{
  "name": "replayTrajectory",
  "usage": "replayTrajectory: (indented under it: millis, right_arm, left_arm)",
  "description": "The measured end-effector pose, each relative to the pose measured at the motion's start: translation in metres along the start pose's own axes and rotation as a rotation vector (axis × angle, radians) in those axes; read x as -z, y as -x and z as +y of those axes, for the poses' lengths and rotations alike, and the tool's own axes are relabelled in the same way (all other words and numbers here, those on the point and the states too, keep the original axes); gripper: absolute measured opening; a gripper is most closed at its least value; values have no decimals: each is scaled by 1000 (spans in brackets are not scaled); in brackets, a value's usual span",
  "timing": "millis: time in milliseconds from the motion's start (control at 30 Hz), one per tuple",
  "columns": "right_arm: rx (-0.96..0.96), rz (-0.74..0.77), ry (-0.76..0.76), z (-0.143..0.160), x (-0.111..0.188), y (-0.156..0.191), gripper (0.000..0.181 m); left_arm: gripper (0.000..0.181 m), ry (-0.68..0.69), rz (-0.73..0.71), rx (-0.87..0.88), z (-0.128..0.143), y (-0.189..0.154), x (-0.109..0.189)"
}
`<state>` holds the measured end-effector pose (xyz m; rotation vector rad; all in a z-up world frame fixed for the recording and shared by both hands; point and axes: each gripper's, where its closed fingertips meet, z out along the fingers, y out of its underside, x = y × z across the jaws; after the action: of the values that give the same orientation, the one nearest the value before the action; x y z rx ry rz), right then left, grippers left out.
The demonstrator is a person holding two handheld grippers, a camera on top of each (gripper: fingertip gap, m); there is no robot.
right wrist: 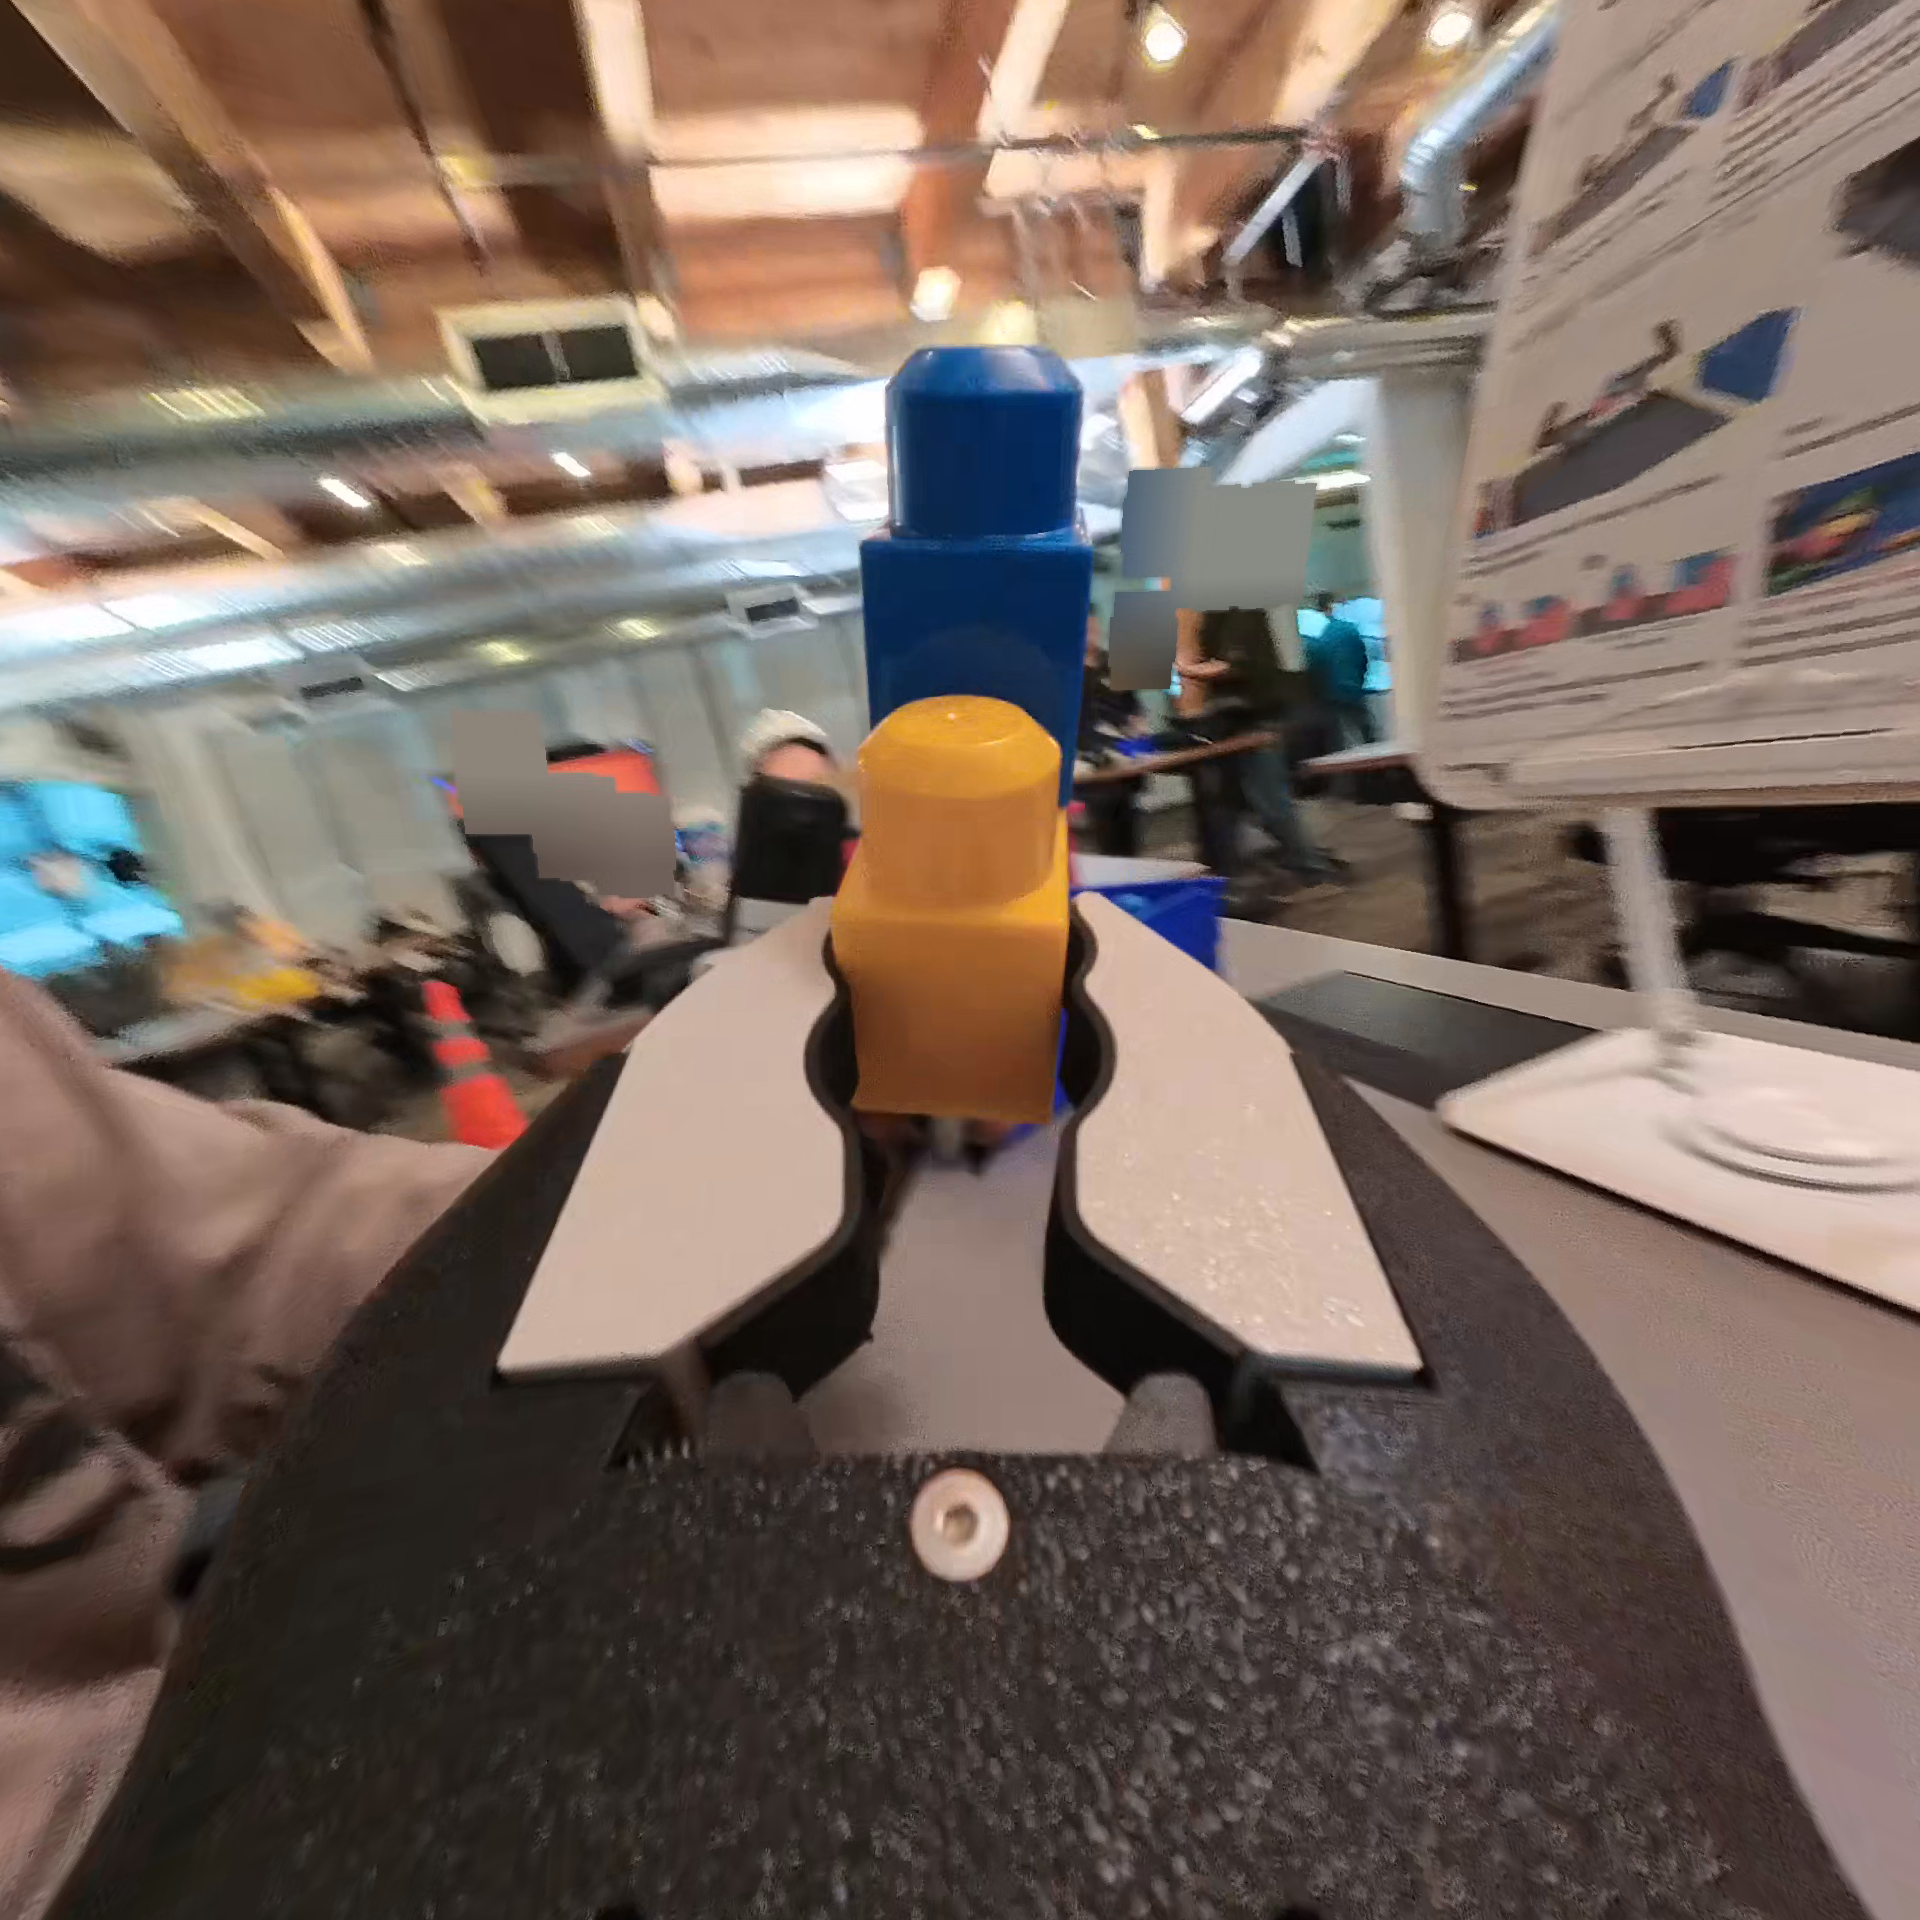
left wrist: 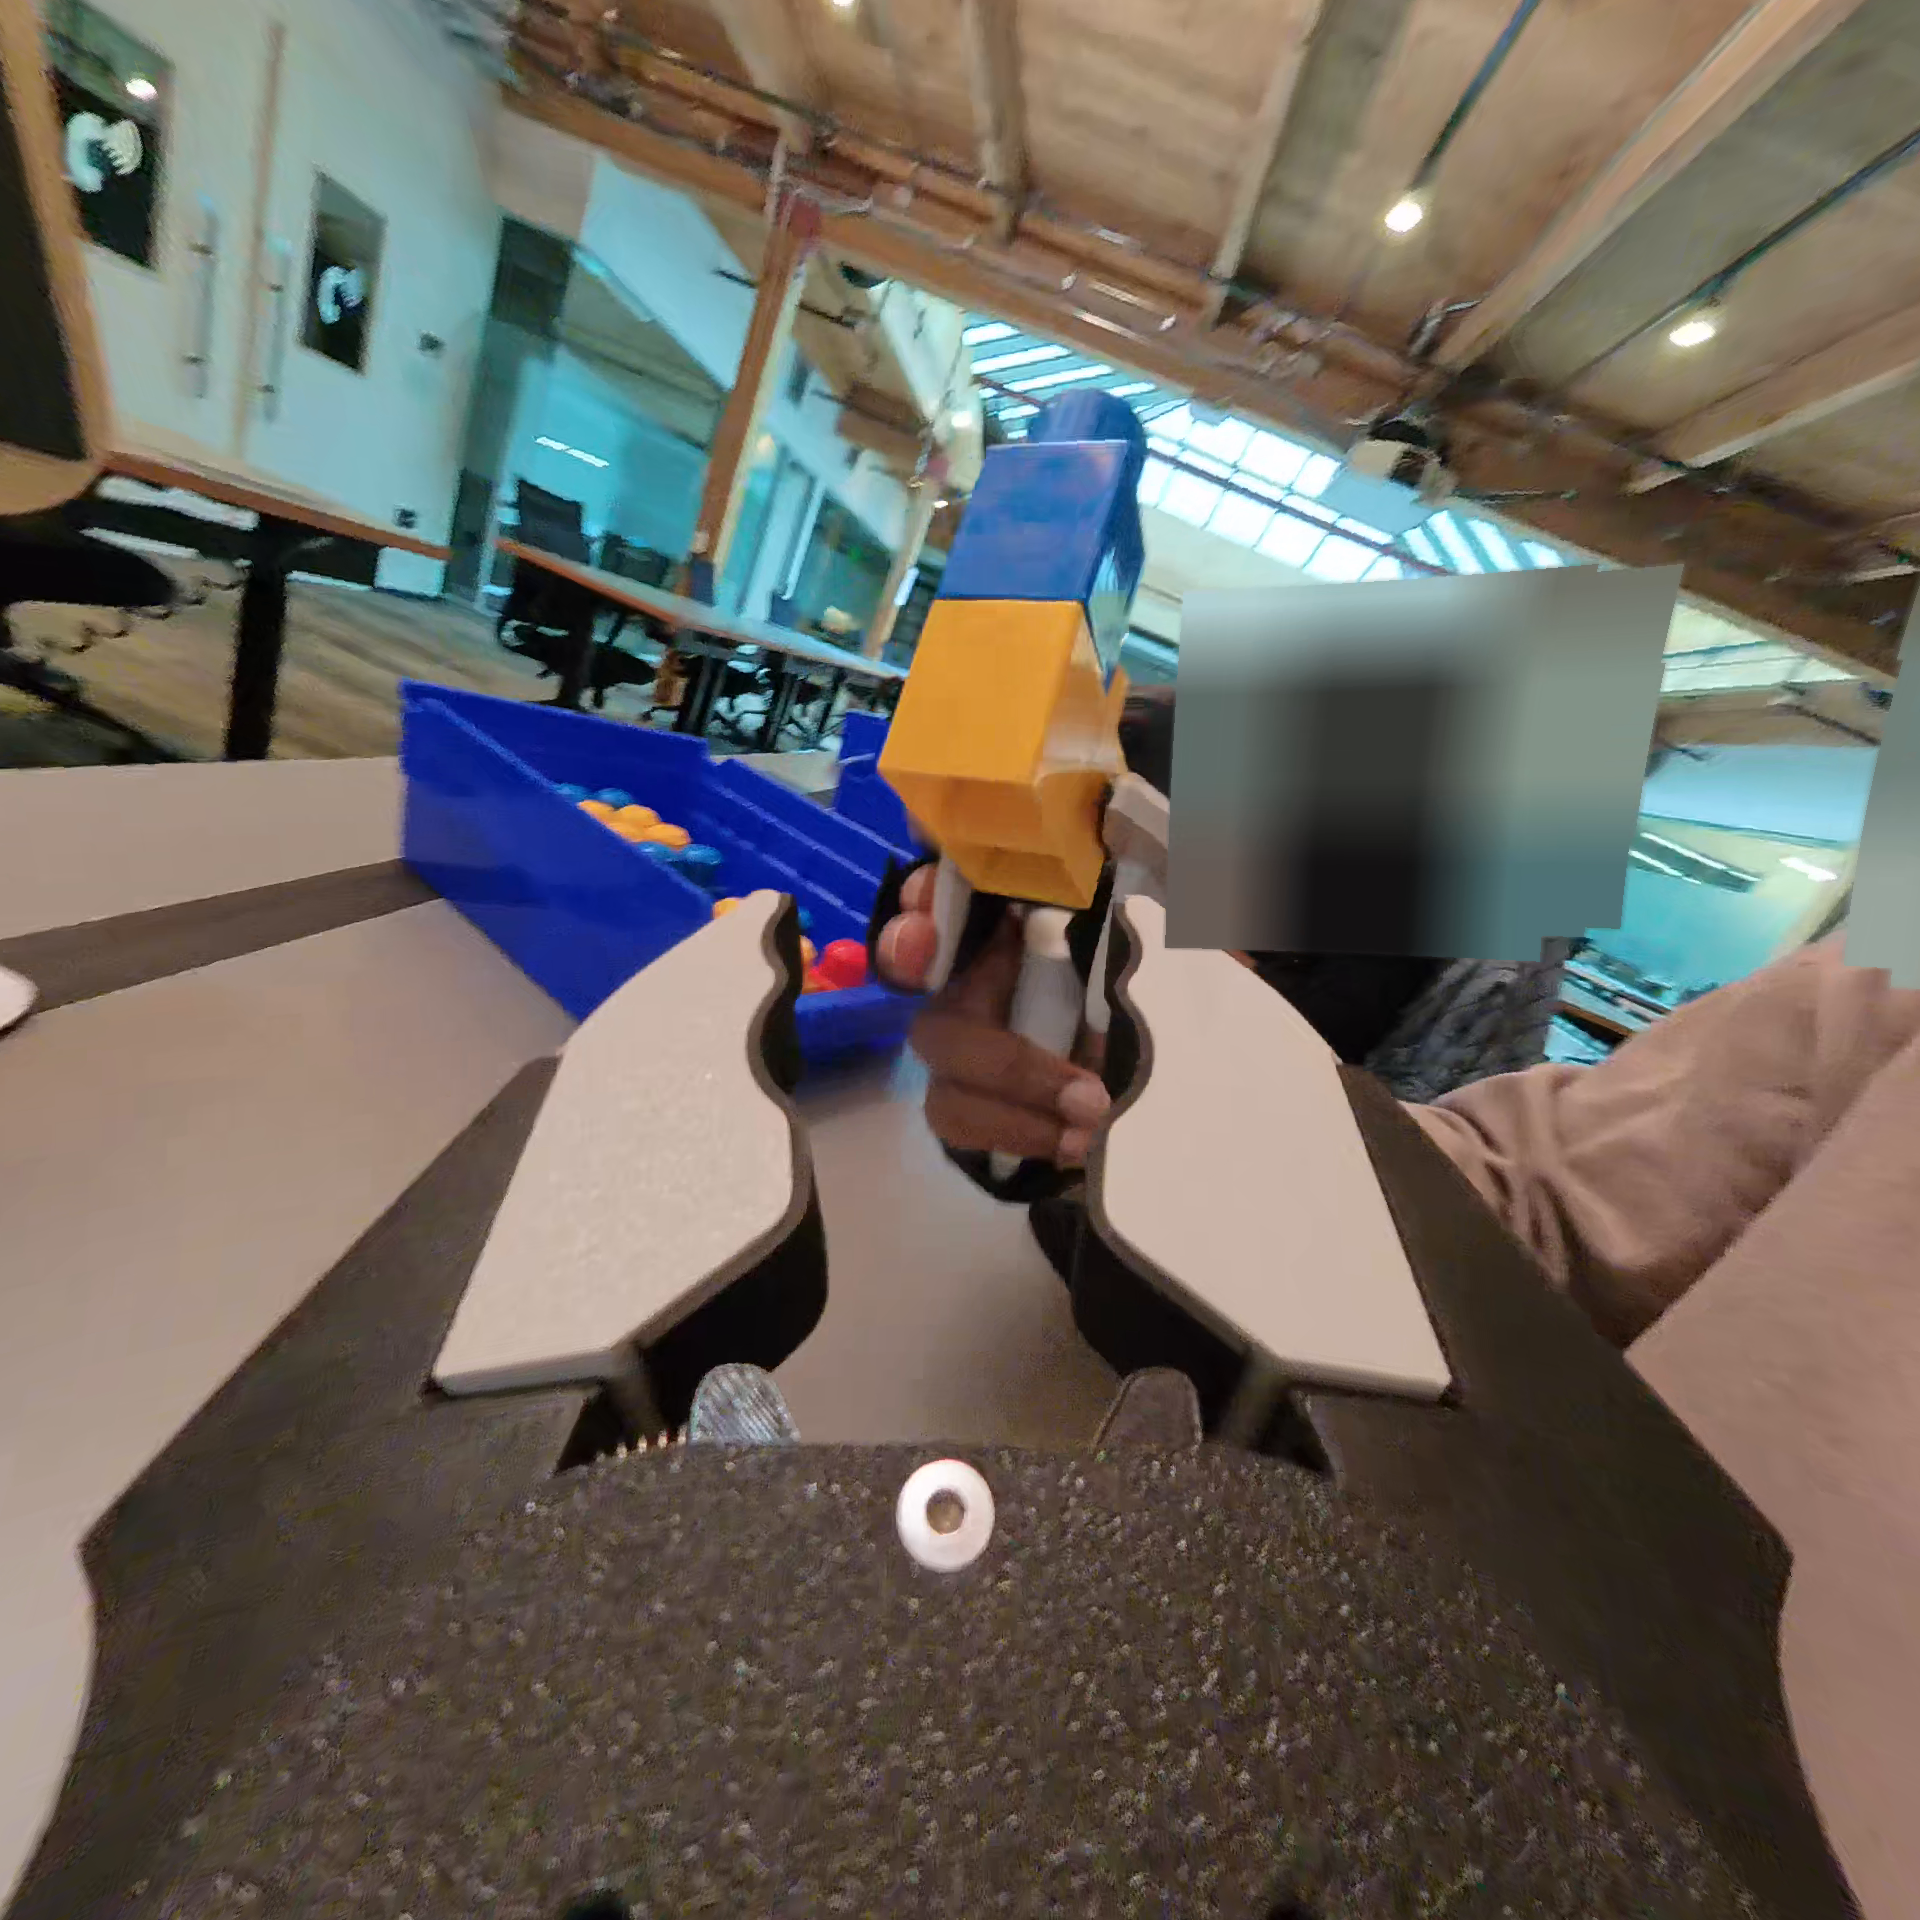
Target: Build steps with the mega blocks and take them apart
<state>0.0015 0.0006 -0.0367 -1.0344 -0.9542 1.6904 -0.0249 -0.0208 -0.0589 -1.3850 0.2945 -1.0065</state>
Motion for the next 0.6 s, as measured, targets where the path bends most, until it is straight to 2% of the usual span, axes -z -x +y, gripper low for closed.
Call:
replayTrajectory:
  millis: [100,233,267,300,367,467,600]
  right_arm:
    - [-89,-93,-16,9,-7,14,36]
    - [-122,-142,-6,18,-12,22,36]
    - [-124,-141,0,20,-13,21,36]
    - [-123,-150,11,23,-13,22,36]
    - [-140,-148,-3,22,-12,19,36]
    - [-167,-161,-48,13,-8,19,36]
    - [-186,-197,-80,6,-6,24,36]
  left_arm:
    - [44,-27,79,-34,-3,-19,-5]
    - [10,-3,78,-92,0,-25,-4]
    - [6,-2,93,-90,0,-28,-4]
    - [7,-1,89,-88,-1,-28,-3]
    - [25,-2,22,-98,-2,-19,-4]
    - [27,-13,24,-73,-4,-17,-1]
    - [43,-79,18,-25,-14,-11,5]
